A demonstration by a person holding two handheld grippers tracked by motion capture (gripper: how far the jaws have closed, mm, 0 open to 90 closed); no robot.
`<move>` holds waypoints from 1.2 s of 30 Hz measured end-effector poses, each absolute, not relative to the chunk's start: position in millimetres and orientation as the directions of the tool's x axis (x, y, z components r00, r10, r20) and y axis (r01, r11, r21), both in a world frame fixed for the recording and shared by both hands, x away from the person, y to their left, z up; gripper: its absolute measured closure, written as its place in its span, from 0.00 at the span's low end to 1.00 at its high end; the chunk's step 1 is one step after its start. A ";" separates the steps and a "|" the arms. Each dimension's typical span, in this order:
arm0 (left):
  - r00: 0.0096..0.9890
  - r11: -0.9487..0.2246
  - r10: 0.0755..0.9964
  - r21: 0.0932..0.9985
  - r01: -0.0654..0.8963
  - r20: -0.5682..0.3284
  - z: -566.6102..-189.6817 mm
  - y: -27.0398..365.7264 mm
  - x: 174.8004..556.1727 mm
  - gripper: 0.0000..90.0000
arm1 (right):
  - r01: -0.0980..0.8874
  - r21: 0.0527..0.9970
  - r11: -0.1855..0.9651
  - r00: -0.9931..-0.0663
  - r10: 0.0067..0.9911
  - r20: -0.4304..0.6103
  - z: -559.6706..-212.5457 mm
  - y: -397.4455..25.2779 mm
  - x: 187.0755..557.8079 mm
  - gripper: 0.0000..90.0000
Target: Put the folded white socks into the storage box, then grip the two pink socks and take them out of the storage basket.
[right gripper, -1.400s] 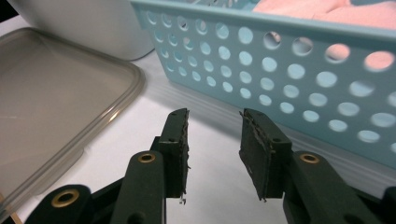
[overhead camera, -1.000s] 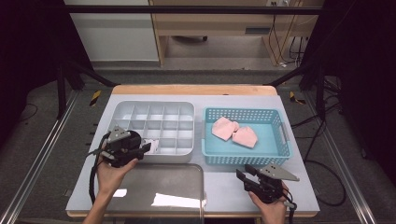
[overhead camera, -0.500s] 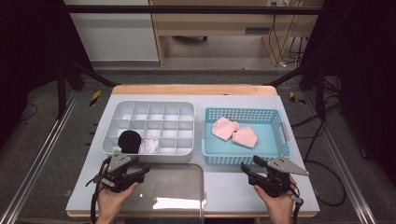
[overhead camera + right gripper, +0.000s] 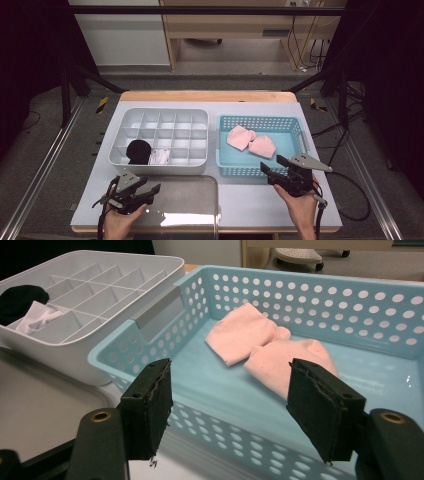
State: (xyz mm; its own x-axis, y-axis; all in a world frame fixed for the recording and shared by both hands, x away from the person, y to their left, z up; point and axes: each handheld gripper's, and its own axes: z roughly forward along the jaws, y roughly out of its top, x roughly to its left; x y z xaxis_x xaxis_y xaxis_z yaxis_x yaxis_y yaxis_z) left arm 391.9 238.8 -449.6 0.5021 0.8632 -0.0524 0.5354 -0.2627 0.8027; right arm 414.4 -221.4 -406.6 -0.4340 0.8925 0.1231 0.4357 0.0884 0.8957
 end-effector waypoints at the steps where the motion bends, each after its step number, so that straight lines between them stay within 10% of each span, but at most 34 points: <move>1: 0.500 -0.262 0.864 0.801 0.538 -0.054 -450.5 239.8 391.7 0.47 | 0.436 0.895 0.088 -0.432 0.893 0.122 -406.0 -221.7 416.0 0.38; 36: 0.472 -0.210 0.876 0.802 0.559 -0.100 -456.0 255.7 397.1 0.48 | 0.451 0.891 0.054 -0.302 0.948 0.096 -381.8 -213.1 511.3 0.38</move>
